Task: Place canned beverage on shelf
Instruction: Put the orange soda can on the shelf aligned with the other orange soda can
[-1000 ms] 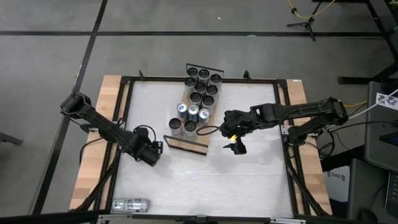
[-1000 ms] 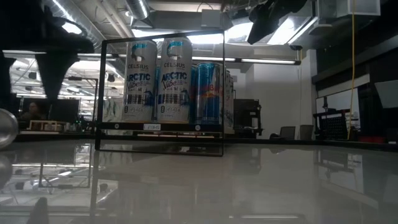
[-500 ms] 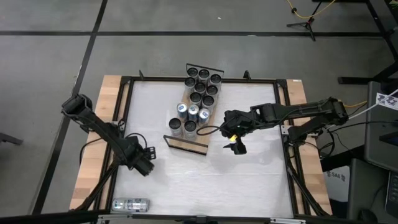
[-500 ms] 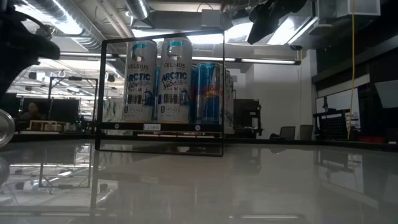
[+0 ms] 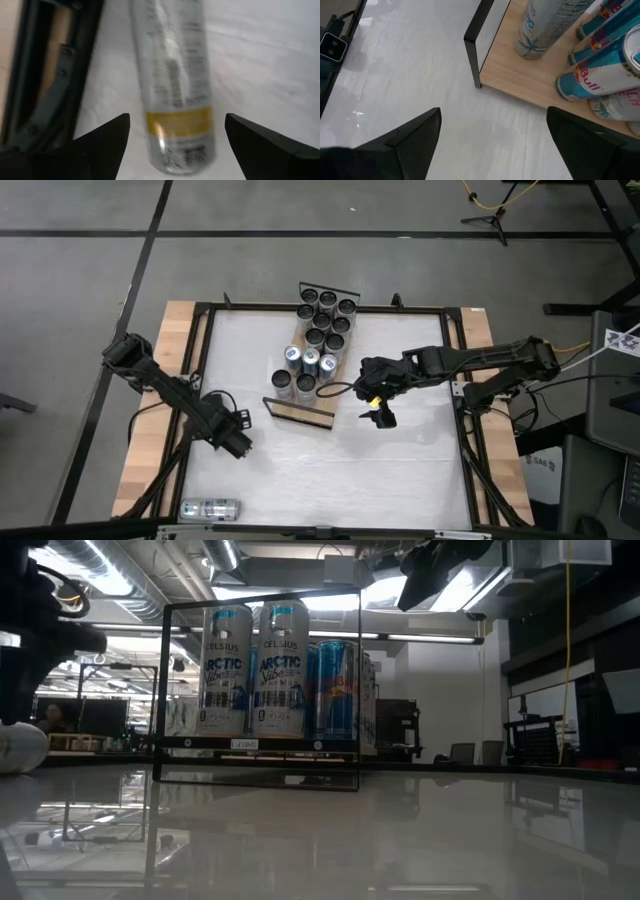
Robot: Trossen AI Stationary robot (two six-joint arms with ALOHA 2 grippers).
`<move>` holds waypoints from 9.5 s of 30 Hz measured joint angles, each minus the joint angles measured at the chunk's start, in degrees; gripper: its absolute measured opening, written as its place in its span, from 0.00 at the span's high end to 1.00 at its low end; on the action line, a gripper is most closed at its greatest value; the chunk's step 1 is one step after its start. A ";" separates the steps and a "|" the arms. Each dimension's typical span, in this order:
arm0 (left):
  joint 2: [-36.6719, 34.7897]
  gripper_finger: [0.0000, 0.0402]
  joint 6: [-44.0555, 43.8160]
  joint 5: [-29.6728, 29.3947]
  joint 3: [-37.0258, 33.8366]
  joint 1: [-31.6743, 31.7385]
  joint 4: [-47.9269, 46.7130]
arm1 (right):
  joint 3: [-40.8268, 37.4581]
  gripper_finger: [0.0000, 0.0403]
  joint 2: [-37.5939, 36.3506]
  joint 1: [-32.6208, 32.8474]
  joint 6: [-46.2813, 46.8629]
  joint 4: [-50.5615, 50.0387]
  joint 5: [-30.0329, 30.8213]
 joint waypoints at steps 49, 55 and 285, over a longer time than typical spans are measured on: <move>-0.06 0.20 7.72 -5.32 -10.22 6.12 -1.29 | 0.00 0.11 0.00 0.00 0.02 -0.01 -0.02; -0.08 0.20 7.71 -6.26 -10.45 6.43 -1.62 | 0.00 0.11 0.00 0.00 0.02 -0.01 -0.02; -11.64 0.26 141.82 -25.69 -8.76 7.63 104.61 | 1.73 0.39 13.68 -0.06 -1.33 60.66 -21.28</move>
